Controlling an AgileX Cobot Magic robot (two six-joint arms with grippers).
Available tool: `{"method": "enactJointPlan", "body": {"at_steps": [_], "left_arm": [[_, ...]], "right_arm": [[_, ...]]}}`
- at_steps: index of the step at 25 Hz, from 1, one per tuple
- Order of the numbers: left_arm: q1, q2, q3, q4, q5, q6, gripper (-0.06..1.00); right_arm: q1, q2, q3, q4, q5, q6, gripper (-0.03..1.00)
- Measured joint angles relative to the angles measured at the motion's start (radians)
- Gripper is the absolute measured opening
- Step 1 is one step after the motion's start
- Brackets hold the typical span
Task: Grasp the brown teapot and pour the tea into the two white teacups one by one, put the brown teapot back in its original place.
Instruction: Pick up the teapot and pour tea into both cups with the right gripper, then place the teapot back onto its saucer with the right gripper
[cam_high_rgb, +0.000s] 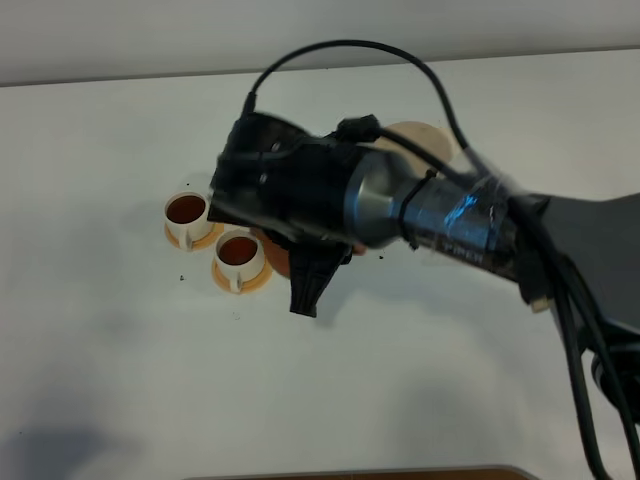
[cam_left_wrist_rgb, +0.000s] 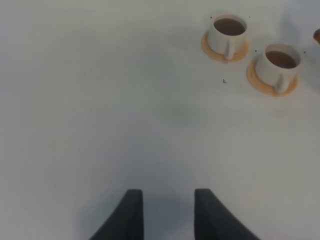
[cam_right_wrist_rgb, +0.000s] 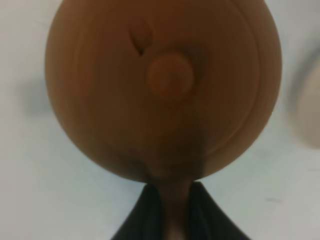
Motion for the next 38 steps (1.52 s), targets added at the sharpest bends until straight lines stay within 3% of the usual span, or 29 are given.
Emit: {"method": "enactJointPlan", "body": {"at_steps": [5,10,16,29,38], "left_arm": [[0.000,0.000,0.000,0.000,0.000,0.000,0.29],[0.000,0.000,0.000,0.000,0.000,0.000,0.29],[0.000,0.000,0.000,0.000,0.000,0.000,0.29],[0.000,0.000,0.000,0.000,0.000,0.000,0.29],[0.000,0.000,0.000,0.000,0.000,0.000,0.29]], "right_arm": [[-0.041,-0.006,-0.037,0.154,-0.007,-0.010,0.13],[-0.063,-0.040,-0.098,0.239,0.012,-0.022,0.13],[-0.129,-0.068,-0.125,0.230,-0.002,-0.022,0.13],[-0.422,-0.035,-0.125,0.277,-0.173,0.034,0.13],[-0.482,0.077,-0.125,0.296,-0.243,0.034,0.13]]}}
